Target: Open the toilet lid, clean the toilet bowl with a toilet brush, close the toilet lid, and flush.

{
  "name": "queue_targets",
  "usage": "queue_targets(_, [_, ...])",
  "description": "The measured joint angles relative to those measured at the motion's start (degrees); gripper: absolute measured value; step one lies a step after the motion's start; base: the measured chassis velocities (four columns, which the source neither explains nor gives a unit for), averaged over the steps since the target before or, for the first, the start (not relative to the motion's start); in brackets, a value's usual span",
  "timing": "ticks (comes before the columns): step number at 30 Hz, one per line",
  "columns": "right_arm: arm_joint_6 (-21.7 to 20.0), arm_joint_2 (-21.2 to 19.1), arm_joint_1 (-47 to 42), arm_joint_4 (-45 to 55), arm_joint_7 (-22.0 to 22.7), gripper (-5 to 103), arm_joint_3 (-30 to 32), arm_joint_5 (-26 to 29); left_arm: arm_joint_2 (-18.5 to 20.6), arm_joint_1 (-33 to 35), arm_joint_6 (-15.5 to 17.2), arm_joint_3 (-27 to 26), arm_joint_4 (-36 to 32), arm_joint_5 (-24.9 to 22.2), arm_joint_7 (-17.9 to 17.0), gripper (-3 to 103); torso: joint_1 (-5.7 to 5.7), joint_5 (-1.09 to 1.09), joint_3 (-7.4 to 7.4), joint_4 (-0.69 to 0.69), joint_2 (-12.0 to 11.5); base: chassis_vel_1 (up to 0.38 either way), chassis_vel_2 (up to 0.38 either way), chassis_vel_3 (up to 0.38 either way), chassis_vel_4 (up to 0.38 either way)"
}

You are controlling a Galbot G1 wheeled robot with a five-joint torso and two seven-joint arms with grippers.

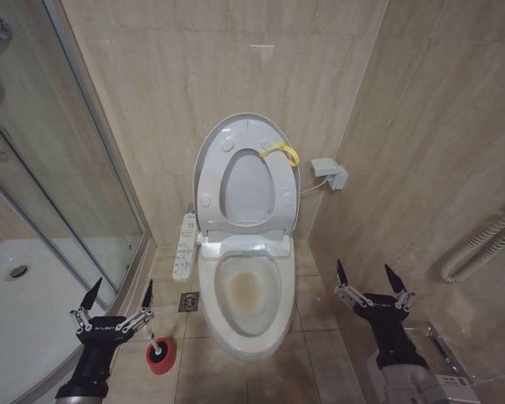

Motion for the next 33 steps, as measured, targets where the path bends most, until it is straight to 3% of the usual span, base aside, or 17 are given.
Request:
queue_targets(7, [0.0,0.0,0.0,0.0,0.0,100,0.0,0.0,-3.04,3.18,-1.55,0.84,-0.14,1.67,0.71,100,0.0,0.0,0.0,0.01,0.0,0.0,0.0,0.0,0.0])
queue_targets(14, [0.0,0.0,0.0,0.0,0.0,100,0.0,0.0,-3.58,4.57,-1.86,-1.5,-1.95,2.05,0.77,100,0.0,0.0,0.0,0.01,0.0,0.0,0.0,0.0,0.0])
queue_targets(19, [0.0,0.0,0.0,0.0,0.0,100,0.0,0.0,-4.94,5.69,-2.46,-0.43,-2.7,2.92,1.41,100,0.0,0.0,0.0,0.01,0.0,0.0,0.0,0.0,0.0])
queue_targets(33, [0.0,0.0,0.0,0.0,0.0,100,0.0,0.0,-5.04,6.49,-2.67,1.48,-3.46,4.02,1.83,100,0.0,0.0,0.0,0.01,0.0,0.0,0.0,0.0,0.0])
